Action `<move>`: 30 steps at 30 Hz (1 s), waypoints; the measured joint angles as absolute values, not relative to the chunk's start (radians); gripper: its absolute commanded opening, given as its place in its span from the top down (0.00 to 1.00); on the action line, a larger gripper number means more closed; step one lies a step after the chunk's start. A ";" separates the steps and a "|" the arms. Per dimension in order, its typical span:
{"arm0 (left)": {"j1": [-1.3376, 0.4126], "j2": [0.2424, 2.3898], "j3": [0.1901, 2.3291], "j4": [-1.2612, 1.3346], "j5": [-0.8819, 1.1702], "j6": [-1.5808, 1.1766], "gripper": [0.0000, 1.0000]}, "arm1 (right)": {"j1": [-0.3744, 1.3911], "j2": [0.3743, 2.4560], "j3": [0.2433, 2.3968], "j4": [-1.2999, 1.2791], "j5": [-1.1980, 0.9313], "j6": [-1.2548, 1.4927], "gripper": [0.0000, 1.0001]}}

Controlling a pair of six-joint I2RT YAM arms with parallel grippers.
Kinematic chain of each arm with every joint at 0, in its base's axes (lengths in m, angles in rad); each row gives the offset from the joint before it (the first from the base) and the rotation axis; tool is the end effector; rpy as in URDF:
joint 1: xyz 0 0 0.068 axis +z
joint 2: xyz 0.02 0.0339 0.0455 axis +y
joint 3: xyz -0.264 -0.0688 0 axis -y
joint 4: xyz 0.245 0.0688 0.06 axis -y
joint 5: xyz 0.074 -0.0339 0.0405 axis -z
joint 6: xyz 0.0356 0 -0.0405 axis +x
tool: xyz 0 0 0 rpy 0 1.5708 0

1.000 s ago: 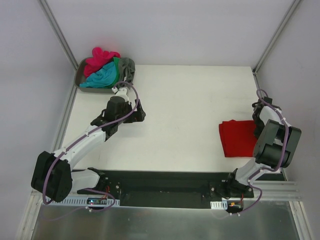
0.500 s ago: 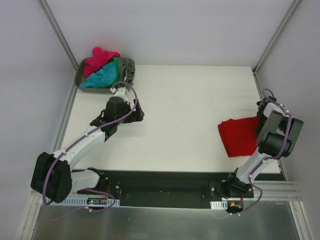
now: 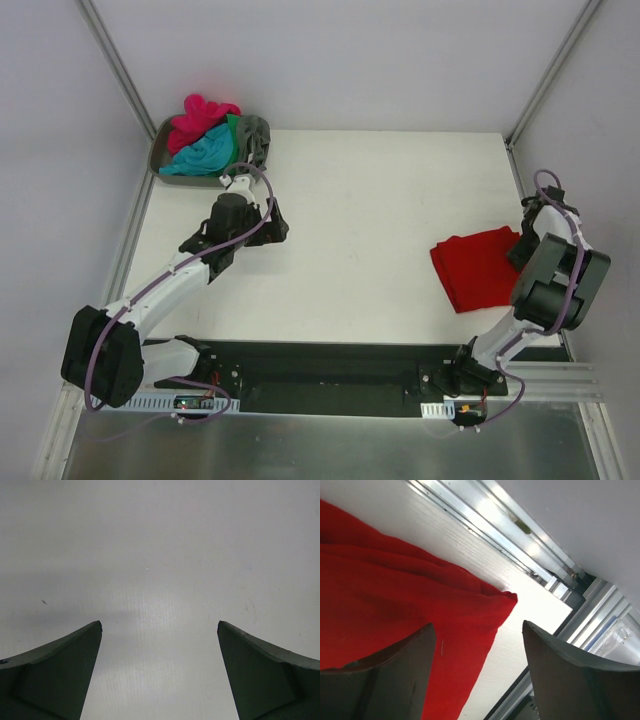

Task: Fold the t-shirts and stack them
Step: Put the neatly folded tshirt into the corner of the board with the right arm

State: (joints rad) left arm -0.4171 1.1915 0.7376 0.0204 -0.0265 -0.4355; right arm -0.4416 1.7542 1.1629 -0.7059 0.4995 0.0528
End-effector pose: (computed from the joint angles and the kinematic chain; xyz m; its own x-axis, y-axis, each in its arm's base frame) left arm 0.2456 -0.1078 0.2592 -0.5098 -0.2354 -0.8275 0.1852 0.9093 -0.3728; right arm 0.2942 -0.1579 0.1850 -0.8433 0.4499 -0.2942 0.5374 0.7156 -0.4463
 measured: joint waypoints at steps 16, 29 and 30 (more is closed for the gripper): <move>-0.417 1.145 0.736 0.021 0.037 -0.469 0.01 | -0.325 1.049 0.708 -0.656 0.085 0.180 0.04; -0.417 1.072 0.683 0.017 0.053 -0.509 0.01 | -0.256 0.993 0.554 -0.491 -0.145 0.300 0.04; -0.417 1.058 0.675 0.017 0.053 -0.513 0.01 | -0.251 1.013 0.554 -0.473 -0.144 0.303 0.04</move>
State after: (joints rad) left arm -0.4171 1.0580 0.6750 0.0170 0.0528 -0.5133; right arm -0.2508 1.0134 0.5545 -0.4732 -0.1444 0.3027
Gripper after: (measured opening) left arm 0.990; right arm 0.962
